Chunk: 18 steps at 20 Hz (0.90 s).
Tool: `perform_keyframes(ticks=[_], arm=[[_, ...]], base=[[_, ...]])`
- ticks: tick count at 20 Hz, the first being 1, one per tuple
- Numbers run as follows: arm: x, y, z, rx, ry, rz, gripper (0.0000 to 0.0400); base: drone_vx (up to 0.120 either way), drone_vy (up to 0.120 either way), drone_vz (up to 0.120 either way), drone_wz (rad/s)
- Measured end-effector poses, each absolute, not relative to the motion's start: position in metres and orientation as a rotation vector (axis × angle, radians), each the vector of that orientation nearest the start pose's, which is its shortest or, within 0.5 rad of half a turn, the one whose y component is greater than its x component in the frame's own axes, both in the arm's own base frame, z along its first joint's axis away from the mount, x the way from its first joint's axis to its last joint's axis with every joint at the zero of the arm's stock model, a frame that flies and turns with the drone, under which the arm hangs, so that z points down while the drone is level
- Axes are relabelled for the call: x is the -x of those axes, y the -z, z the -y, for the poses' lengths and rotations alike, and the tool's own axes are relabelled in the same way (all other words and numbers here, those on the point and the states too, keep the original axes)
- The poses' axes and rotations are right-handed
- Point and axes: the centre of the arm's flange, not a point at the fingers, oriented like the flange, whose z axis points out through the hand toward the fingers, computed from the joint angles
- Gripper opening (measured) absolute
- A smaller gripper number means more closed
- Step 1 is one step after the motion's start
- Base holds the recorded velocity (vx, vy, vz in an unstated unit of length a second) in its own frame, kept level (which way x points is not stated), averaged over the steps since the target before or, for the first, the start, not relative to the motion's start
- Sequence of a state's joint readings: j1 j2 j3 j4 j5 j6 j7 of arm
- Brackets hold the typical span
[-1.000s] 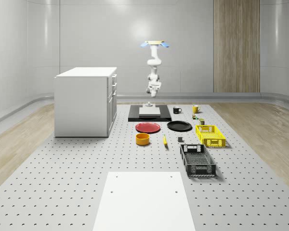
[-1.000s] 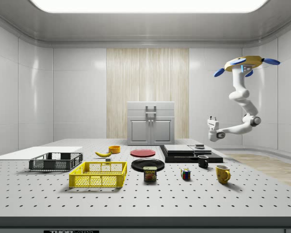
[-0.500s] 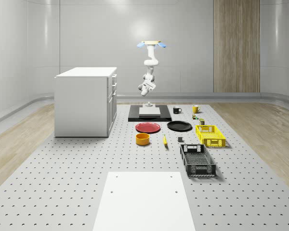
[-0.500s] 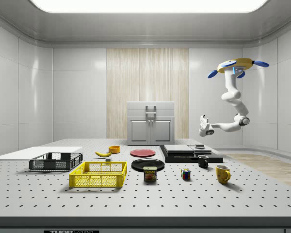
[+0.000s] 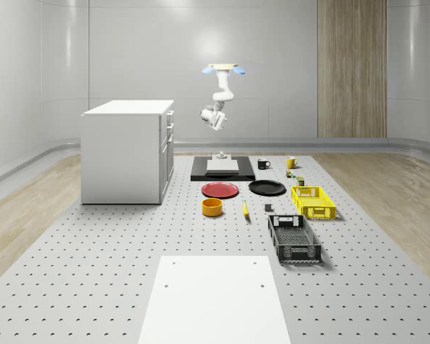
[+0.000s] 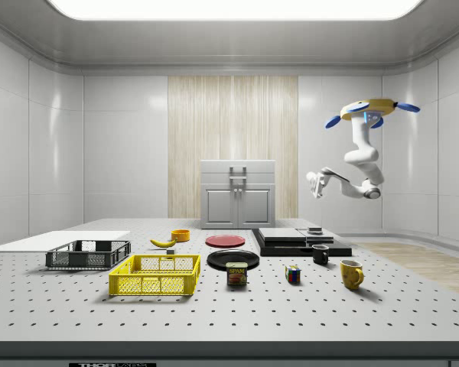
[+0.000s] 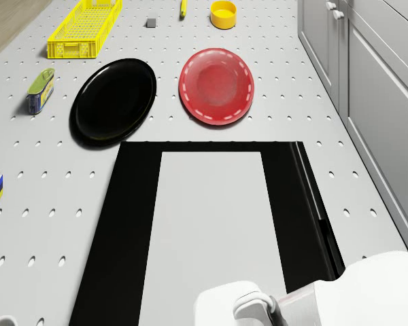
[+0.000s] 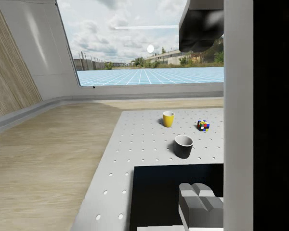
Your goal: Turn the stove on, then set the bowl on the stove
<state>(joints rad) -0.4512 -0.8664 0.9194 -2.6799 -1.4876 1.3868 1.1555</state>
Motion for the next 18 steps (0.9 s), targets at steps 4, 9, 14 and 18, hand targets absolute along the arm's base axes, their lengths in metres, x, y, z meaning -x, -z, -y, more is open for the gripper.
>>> perform_keyframes(ticks=[4,9,14,18], arm=[[-0.307,-0.503,-0.045,-0.446,-0.781,0.198,0.04],[-0.307,-0.493,-0.019,-0.183,-0.786,0.084,0.04],[-0.307,-0.491,-0.008,-0.074,-0.785,0.036,0.04],[-0.307,-0.491,-0.004,-0.036,-0.785,0.019,0.04]], base=[[0.0,0.0,-0.12,0.0],[0.0,0.0,-0.12,0.0],[0.048,0.0,-0.12,0.0],[0.12,0.0,-0.12,0.0]])
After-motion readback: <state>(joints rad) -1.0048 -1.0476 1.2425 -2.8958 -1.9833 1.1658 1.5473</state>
